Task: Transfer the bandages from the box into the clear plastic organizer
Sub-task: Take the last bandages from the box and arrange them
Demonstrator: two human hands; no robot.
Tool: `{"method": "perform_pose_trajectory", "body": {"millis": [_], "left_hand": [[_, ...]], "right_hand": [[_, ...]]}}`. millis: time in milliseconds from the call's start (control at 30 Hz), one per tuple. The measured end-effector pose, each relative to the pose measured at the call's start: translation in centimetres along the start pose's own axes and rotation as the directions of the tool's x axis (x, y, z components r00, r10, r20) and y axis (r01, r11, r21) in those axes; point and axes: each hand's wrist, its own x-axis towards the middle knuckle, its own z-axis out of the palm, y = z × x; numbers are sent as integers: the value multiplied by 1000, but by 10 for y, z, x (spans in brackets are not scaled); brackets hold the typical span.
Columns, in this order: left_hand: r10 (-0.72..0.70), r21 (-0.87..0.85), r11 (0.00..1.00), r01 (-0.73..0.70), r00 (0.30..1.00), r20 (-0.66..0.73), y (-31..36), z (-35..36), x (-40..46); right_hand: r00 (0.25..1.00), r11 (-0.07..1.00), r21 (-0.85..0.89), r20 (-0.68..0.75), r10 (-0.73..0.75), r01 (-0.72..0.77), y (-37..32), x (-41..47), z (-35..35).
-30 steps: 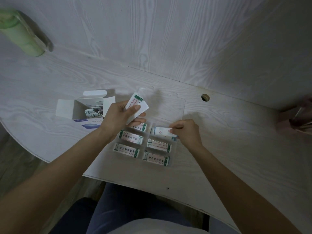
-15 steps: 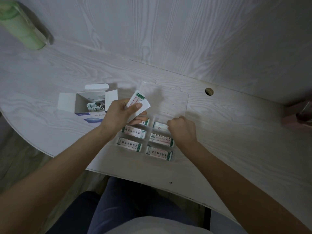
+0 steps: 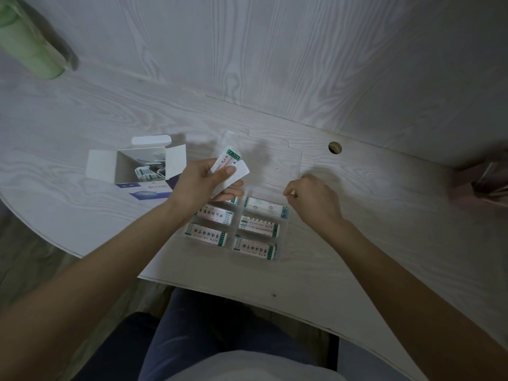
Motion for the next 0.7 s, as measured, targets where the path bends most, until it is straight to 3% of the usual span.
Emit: {"method": "perform_pose_trajectory", "body": {"millis": [100, 167, 267, 367, 500, 700], "left_hand": [[-4, 2, 1000, 4, 1000, 7, 0, 5, 0], [-11, 15, 1000, 10, 1000, 14, 0, 6, 1], [-12, 31, 999, 12, 1000, 23, 0, 7, 1], [-2, 37, 999, 1, 1000, 22, 1, 7, -1], [6, 30, 1000, -7, 1000, 17, 1, 6, -4], [1, 23, 1000, -2, 1000, 17, -1, 4, -4]], "right_hand": [[982, 993, 38, 160, 101, -108, 7, 4, 2], [933, 950, 206, 322, 162, -236, 5, 4, 4], [839, 799, 406, 502, 211, -444, -5, 3, 0], [740, 660, 455, 630, 236, -598, -19, 5, -4], [693, 614, 439, 672, 261, -656, -28, 7, -4], [729, 640, 446, 625, 277, -626, -28, 5, -3]]}}
